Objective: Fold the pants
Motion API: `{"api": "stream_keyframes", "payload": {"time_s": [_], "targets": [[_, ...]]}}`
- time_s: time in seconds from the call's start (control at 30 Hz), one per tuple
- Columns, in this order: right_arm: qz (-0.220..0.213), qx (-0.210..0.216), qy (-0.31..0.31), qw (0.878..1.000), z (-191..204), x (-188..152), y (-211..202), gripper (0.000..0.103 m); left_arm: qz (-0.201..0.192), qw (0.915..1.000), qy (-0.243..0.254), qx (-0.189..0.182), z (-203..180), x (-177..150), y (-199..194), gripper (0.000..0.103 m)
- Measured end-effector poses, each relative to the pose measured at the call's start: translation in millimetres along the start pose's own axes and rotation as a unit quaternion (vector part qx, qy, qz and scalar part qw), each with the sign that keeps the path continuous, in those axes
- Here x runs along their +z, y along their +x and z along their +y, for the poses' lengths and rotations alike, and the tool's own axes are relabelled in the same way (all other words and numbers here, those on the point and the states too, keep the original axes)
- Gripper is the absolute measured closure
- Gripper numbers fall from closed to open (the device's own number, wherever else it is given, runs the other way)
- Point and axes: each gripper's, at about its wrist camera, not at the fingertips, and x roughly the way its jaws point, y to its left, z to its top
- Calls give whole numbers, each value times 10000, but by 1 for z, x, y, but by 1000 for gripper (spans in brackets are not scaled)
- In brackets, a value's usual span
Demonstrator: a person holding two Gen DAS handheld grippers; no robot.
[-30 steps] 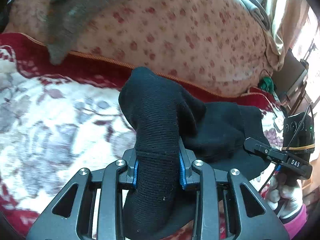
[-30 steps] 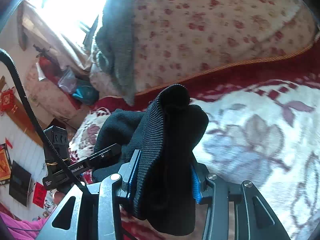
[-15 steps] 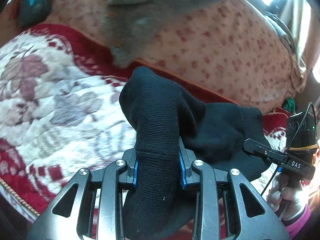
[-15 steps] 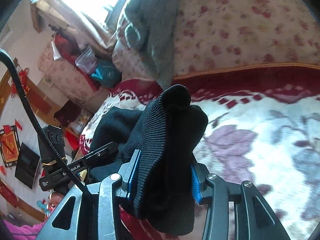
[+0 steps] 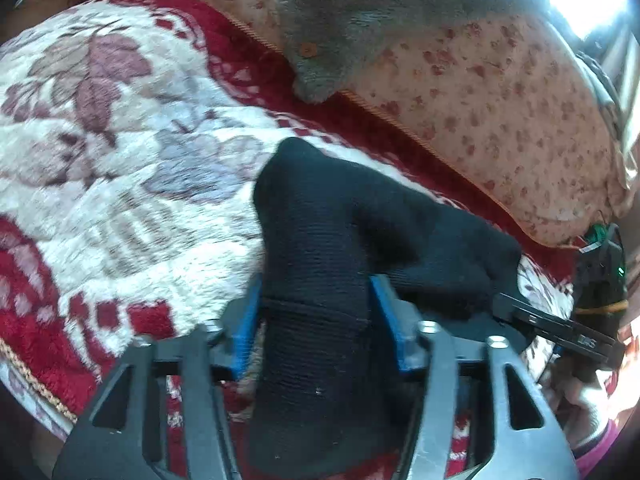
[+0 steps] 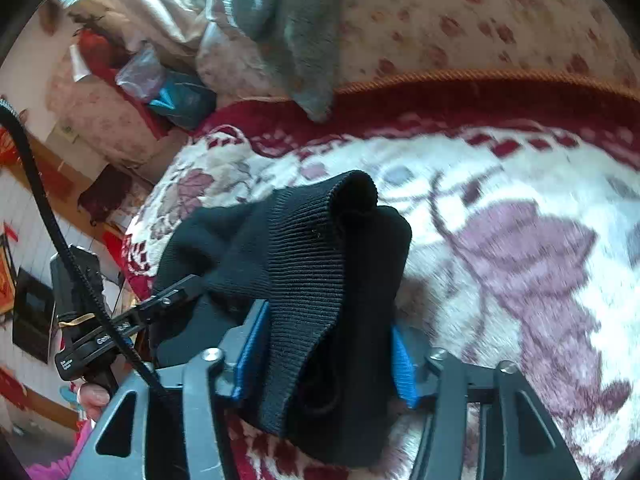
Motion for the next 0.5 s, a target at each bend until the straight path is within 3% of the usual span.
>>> {"api": "stream_keyframes", "payload": {"time_s": [0.2,0.37,0.5], "targets": [[-92,-299,-69,9995,7,0,-23,44,-58,9991,-336,247,4,0,-17,41],[-398,-631,-428,9963,28,1,-47,44,-508,9937,41,1003,-17,-6,-40,41],[-545,-1018,-862,9896,50,-3,-57,44,-767,9888,269,1253,-35,-15,-53,41]]}}
